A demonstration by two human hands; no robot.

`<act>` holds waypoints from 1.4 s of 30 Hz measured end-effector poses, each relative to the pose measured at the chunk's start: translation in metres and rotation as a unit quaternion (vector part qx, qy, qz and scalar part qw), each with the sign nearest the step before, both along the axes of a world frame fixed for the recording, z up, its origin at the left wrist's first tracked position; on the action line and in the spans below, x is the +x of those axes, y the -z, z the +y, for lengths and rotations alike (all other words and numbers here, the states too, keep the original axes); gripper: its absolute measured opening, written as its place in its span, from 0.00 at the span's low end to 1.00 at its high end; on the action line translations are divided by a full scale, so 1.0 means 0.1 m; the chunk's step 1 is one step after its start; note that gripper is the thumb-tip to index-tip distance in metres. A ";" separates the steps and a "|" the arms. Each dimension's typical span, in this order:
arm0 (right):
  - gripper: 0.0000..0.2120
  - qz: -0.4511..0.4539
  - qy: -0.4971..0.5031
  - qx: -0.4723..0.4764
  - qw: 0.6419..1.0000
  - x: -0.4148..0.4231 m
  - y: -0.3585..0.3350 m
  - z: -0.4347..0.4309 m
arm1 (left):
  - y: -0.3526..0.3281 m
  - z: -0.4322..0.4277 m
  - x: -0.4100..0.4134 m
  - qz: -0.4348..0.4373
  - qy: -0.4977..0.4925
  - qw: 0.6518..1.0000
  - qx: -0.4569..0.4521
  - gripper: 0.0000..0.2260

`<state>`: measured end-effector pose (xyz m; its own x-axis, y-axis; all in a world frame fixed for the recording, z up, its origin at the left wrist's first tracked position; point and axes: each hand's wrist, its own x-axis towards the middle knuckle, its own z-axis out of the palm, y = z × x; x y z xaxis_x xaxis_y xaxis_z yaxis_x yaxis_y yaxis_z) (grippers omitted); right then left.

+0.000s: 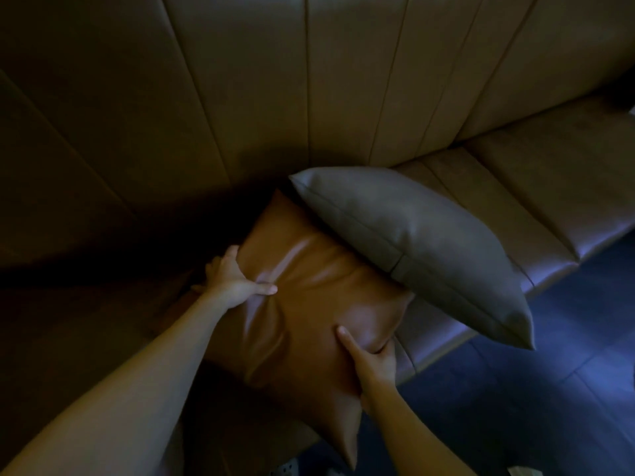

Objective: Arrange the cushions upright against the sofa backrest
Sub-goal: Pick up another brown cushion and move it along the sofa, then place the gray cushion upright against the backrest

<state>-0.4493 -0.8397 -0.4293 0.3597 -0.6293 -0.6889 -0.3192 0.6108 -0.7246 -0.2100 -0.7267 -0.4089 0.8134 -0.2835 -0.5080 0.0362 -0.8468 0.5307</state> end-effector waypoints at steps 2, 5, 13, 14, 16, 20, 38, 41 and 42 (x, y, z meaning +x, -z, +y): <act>0.58 -0.002 0.003 0.003 1.000 0.15 0.07 0.09 | 0.00 0.08 0.16 -0.005 0.008 0.999 -0.032 0.53; 0.58 0.027 0.021 0.005 0.999 0.31 0.17 0.14 | 0.11 0.22 0.23 0.012 0.040 0.997 -0.057 0.48; 0.61 0.137 -0.017 0.050 0.989 0.40 0.18 0.08 | 0.25 0.26 0.19 -0.004 0.120 0.992 0.050 0.45; 0.62 0.142 -0.044 0.054 0.987 0.42 0.13 0.06 | 0.24 0.25 0.20 -0.003 0.121 0.991 0.056 0.45; 0.61 0.176 -0.109 0.070 0.976 0.45 0.02 -0.05 | 0.21 0.23 0.19 0.005 0.115 0.991 0.063 0.45; 0.23 0.215 -0.244 -0.018 0.945 0.61 -0.30 -0.35 | 0.03 0.04 0.09 0.033 0.030 0.999 0.029 0.44; 0.33 0.221 -0.250 -0.201 0.921 0.15 -0.97 -2.38 | -0.64 -2.01 -1.11 0.198 -0.217 0.939 -0.180 0.58; 0.37 0.221 -0.294 -0.184 0.911 0.06 -0.70 -2.85 | -0.55 -2.27 -1.23 0.165 -0.284 0.930 -0.168 0.61; 0.37 0.219 -0.307 -0.180 0.908 0.06 -0.61 -3.00 | -0.53 -2.34 -1.25 0.155 -0.305 0.925 -0.165 0.62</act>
